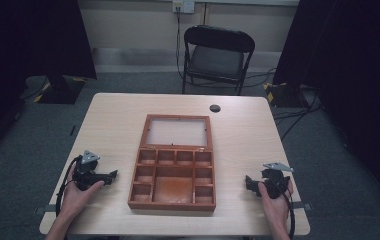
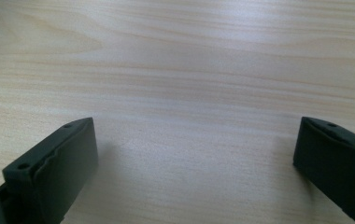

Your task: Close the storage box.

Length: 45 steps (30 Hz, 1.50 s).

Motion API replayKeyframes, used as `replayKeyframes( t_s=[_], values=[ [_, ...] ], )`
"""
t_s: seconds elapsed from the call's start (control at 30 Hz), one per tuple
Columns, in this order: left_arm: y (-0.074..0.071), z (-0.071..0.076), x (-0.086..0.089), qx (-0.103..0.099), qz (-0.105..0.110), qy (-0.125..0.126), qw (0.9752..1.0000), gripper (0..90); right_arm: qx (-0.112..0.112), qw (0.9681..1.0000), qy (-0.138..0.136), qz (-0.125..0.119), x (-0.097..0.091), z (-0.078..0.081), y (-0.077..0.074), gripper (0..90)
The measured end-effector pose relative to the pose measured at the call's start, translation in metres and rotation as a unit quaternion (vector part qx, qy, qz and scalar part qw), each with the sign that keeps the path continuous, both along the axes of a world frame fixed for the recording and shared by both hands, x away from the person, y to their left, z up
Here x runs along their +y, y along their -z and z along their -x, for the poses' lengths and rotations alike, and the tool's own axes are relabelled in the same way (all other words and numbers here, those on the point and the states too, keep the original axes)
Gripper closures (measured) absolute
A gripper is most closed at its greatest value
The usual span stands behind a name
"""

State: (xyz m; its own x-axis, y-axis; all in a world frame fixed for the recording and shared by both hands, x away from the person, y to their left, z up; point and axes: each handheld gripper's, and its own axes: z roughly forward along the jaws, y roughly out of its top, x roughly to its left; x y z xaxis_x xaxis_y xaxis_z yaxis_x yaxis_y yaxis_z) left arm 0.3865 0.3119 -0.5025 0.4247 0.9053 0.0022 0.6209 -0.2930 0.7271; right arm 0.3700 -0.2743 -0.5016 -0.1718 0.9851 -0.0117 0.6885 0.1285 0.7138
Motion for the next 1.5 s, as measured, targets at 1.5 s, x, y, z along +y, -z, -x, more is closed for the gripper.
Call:
replayKeyframes(
  t_s=[1.5],
  values=[
    [-0.075, -0.059, -0.037, -0.037, 0.054, 0.035, 0.9973, 20.4, -0.027, 0.9892, -0.141, -0.03, 0.084, -0.082, -0.063, 15.5]
  ],
)
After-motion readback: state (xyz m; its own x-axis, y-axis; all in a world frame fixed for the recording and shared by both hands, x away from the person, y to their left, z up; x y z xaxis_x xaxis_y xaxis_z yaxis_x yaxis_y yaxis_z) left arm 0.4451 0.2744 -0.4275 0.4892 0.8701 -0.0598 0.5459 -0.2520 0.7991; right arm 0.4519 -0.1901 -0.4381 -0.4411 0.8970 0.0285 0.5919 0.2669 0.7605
